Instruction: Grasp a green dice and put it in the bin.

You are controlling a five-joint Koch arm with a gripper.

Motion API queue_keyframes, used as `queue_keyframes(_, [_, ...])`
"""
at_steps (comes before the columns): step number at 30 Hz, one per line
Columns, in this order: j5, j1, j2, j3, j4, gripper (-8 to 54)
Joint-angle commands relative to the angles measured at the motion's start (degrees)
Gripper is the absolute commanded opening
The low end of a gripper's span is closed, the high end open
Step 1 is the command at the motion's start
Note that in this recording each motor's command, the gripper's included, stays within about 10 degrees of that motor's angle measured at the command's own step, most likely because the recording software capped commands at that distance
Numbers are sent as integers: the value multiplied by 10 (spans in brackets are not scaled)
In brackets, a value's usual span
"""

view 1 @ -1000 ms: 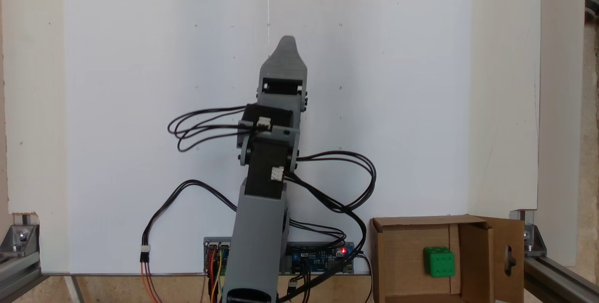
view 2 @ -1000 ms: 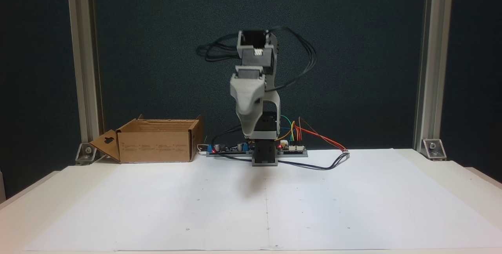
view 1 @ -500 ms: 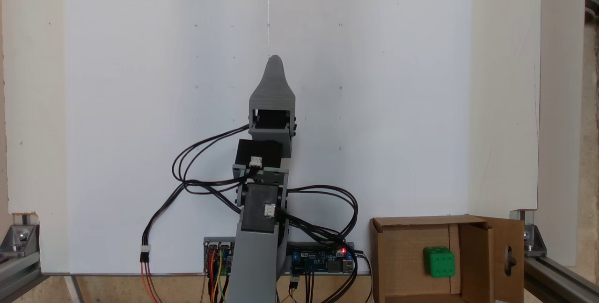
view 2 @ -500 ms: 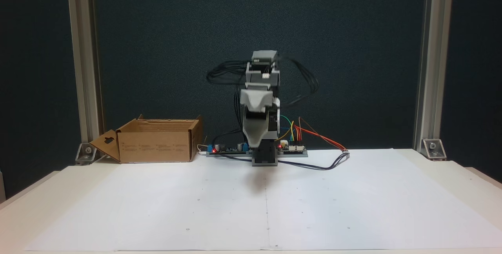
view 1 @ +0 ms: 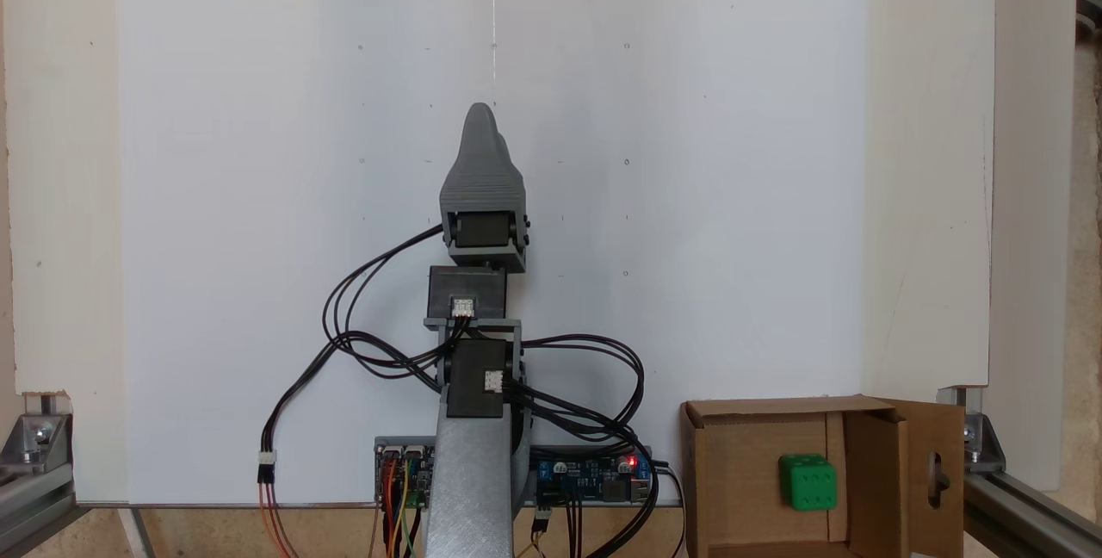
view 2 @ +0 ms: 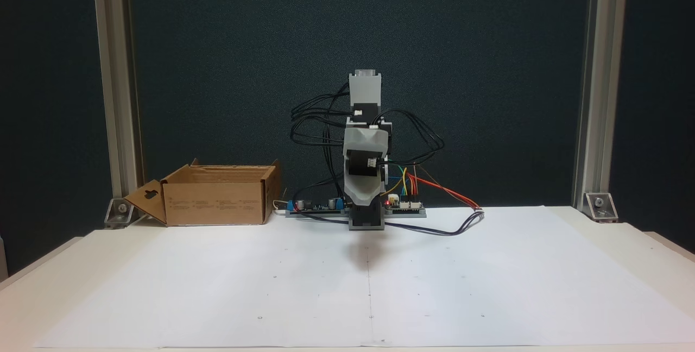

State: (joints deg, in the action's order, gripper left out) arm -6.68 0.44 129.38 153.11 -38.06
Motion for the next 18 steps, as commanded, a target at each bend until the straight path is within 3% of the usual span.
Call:
queue_keyframes(1, [20, -1, 64, -11, -77, 451])
queue_keyframes(8, [18, 25, 64, 57, -241, 439])
queue_keyframes(18, [16, 40, 64, 127, -301, 434])
